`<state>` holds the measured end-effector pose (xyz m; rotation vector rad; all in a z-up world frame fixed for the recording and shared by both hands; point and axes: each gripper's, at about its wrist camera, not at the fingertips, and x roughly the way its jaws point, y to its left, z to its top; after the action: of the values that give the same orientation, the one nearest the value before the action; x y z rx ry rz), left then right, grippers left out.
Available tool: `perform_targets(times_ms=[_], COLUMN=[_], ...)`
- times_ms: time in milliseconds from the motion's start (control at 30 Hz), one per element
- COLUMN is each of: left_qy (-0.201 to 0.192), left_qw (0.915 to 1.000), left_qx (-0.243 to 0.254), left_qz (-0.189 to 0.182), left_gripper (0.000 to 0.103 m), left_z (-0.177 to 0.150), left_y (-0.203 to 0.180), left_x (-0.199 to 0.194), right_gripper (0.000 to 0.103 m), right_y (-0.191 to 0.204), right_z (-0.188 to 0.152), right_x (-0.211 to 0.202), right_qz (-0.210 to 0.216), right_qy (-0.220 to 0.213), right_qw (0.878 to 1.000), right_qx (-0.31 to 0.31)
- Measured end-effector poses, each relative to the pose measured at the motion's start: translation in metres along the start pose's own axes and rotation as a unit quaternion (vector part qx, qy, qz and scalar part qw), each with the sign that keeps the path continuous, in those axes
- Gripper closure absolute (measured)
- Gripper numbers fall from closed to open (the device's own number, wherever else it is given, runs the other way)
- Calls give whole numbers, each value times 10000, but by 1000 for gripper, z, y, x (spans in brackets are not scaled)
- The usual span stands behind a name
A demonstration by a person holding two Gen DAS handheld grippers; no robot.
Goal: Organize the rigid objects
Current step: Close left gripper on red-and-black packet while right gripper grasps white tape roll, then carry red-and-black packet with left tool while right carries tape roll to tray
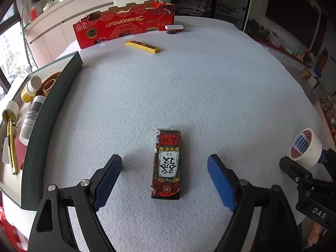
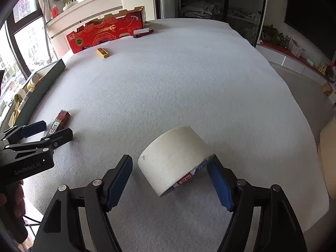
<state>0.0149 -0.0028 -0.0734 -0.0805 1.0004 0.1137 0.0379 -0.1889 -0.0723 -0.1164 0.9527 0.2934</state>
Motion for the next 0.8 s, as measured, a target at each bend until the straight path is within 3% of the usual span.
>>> perform_targets(times_ms=[100, 167, 233, 300, 467, 800], left_qy=[-16, -15, -22, 58, 186, -281], left_qw=[10000, 10000, 9998, 9996, 9987, 9985], left_qx=[-5, 73, 152, 198, -132, -397], left_qz=[26, -29, -81, -166, -454, -251], left_gripper=[21, 32, 65, 77, 77, 77], left_z=[0, -1, -1, -2, -4, 4], left_y=[-3, -6, -11, -13, -6, 14], left_x=[-1, -4, -7, -9, -20, -69], right_gripper=[32, 45, 45, 45, 45, 45], right_y=[4, 2, -1, -4, -3, 33], right_z=[1, 3, 4, 5, 6, 27], right_x=[1, -1, -1, -3, -17, -48], right_qz=[-143, -156, -96, -39, 78, 363], right_qy=[68, 111, 197, 267, 248, 32], right_qw=[9998, 9998, 9998, 9996, 9994, 9993], right_qx=[-121, -52, 39, 120, 209, -101])
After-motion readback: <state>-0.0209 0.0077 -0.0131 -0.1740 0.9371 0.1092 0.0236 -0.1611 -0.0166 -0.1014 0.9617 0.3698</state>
